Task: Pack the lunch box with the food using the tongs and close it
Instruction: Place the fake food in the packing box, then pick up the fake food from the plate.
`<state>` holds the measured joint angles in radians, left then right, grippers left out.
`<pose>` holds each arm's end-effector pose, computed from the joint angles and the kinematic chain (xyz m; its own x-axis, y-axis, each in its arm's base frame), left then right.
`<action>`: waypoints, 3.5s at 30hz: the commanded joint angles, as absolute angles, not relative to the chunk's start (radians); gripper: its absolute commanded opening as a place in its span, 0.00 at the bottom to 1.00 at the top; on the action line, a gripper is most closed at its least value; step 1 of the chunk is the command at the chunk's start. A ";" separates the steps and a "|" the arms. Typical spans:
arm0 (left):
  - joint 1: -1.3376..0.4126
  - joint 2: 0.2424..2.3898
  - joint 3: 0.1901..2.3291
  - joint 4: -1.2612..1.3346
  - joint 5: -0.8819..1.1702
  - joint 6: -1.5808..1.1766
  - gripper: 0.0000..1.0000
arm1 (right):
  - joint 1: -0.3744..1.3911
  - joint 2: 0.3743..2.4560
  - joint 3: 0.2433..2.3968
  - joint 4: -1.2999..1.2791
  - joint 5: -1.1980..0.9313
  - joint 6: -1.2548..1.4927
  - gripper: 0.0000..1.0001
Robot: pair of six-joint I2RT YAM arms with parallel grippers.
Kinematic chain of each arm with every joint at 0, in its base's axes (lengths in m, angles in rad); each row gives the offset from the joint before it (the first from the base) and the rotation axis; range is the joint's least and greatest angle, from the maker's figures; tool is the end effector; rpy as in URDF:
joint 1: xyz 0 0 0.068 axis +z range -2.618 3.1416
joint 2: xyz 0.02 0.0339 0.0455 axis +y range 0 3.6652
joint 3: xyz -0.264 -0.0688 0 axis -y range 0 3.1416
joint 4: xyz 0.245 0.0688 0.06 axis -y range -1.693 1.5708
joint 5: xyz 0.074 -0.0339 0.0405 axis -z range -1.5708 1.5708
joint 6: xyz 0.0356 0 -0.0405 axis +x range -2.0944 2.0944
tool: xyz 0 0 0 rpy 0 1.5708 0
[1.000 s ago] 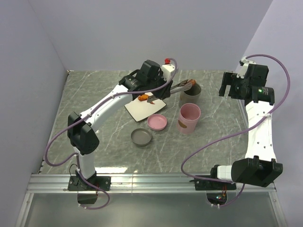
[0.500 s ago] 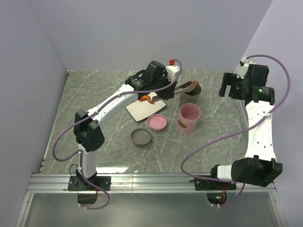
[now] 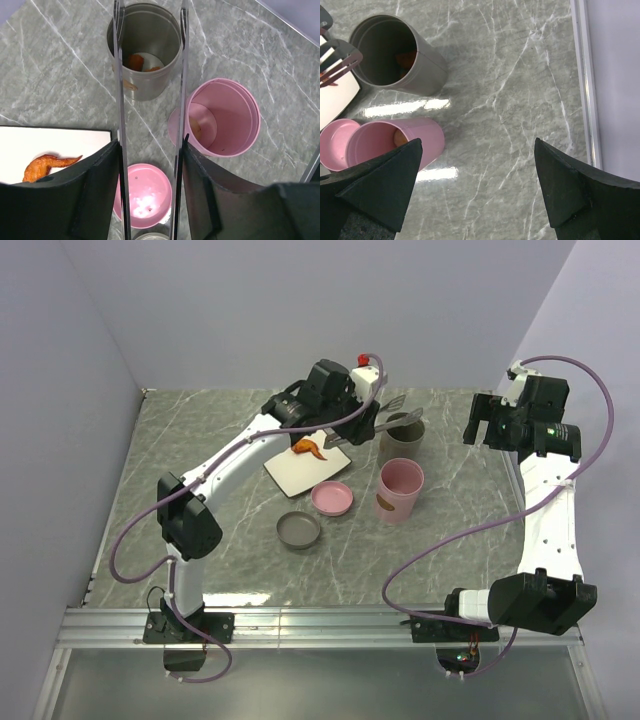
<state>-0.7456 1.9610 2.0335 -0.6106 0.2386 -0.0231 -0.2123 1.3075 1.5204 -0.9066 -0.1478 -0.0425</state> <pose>0.3276 -0.3140 0.3796 -0.3951 0.3343 -0.8557 0.7994 0.5841 -0.1409 0.2573 -0.0501 0.4090 -0.6286 0.0925 -0.7722 0.0711 0.9956 0.0614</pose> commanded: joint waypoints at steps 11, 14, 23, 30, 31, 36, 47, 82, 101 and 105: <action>-0.540 1.657 1.843 -0.627 0.465 0.060 0.56 | -0.221 1.276 1.548 -0.907 -0.170 -0.057 1.00; -0.453 1.600 1.761 -0.663 0.524 0.133 0.56 | -0.222 1.276 1.548 -0.911 -0.186 -0.057 1.00; -0.253 1.589 1.691 -0.856 0.626 0.436 0.58 | -0.221 1.278 1.548 -0.920 -0.222 -0.067 1.00; -0.193 1.623 1.628 -0.851 0.621 0.534 0.58 | -0.222 1.281 1.555 -0.927 -0.229 -0.072 1.00; -0.190 1.631 1.620 -0.845 0.612 0.541 0.58 | -0.221 1.284 1.555 -0.928 -0.230 -0.071 1.00; -0.176 1.686 1.605 -0.821 0.577 0.595 0.58 | -0.221 1.287 1.555 -0.930 -0.238 -0.078 1.00; -0.169 1.844 1.634 -0.782 0.532 0.632 0.58 | -0.221 1.305 1.563 -0.931 -0.250 -0.077 1.00; -0.164 1.973 1.651 -0.747 0.552 0.601 0.48 | -0.221 1.335 1.578 -0.936 -0.229 -0.080 1.00; -0.163 1.845 1.658 -0.795 0.574 0.519 0.13 | -0.221 1.299 1.562 -0.933 -0.236 -0.078 1.00; -0.163 1.810 1.655 -0.796 0.574 0.499 0.08 | -0.222 1.296 1.559 -0.930 -0.238 -0.078 1.00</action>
<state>-0.1669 1.8927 1.6314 -0.7975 0.5301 0.5274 -0.2142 1.3300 1.5387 -0.9394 -0.2310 -0.0692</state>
